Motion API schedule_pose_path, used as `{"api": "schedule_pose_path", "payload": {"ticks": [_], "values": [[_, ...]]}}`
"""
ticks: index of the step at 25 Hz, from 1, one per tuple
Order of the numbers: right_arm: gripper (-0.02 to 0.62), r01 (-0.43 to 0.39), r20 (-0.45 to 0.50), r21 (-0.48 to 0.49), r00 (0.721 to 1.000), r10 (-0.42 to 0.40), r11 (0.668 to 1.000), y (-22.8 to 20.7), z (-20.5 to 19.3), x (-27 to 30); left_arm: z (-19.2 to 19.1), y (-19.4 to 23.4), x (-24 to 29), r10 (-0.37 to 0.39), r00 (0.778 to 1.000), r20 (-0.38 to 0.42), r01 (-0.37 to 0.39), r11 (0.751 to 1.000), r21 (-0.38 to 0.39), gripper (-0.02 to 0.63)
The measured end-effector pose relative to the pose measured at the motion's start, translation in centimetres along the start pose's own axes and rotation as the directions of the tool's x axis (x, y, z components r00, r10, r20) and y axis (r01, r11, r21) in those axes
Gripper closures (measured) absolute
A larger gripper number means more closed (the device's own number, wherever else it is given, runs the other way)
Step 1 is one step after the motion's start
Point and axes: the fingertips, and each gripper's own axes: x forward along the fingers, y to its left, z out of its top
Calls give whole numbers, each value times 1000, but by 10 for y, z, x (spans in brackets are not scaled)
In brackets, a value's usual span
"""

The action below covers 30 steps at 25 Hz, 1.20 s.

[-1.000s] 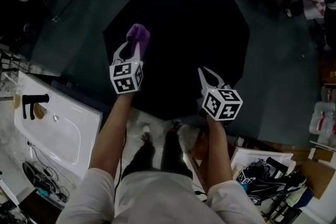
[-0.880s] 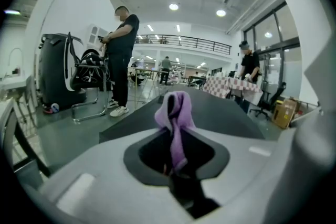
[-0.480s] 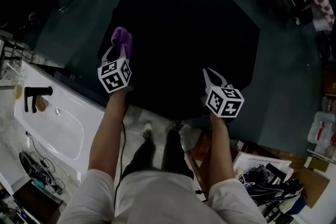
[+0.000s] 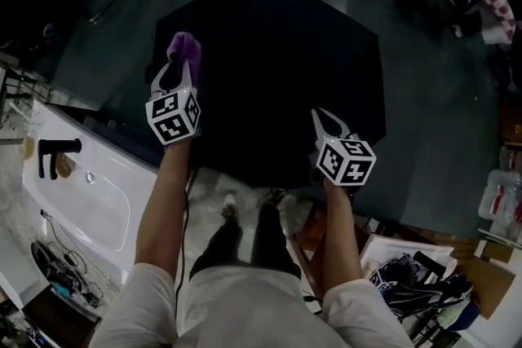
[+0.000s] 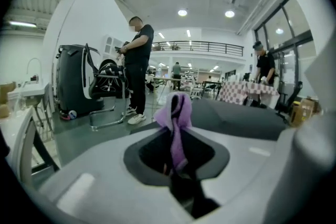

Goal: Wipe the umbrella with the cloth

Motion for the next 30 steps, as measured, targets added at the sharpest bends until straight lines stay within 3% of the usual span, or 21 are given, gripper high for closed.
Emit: {"api": "schedule_pose_path", "payload": {"ticks": [5, 11, 20, 26, 30], "values": [[589, 34, 28, 23, 999, -34, 999, -21, 5, -24, 32, -59, 21, -102, 994, 25, 101, 993, 57, 535], [591, 92, 70, 63, 993, -97, 994, -64, 14, -65, 45, -131, 55, -176, 984, -10, 176, 977, 116, 535], [589, 166, 80, 137, 981, -178, 977, -132, -1, -111, 48, -228, 92, -223, 974, -36, 225, 955, 194, 535], [589, 195, 98, 163, 972, -213, 967, -169, 4, -128, 27, -308, 97, -310, 946, -89, 323, 920, 223, 535], [591, 211, 108, 187, 966, -233, 959, -190, 4, -142, 6, -364, 88, -388, 913, -125, 408, 875, 262, 535]]}}
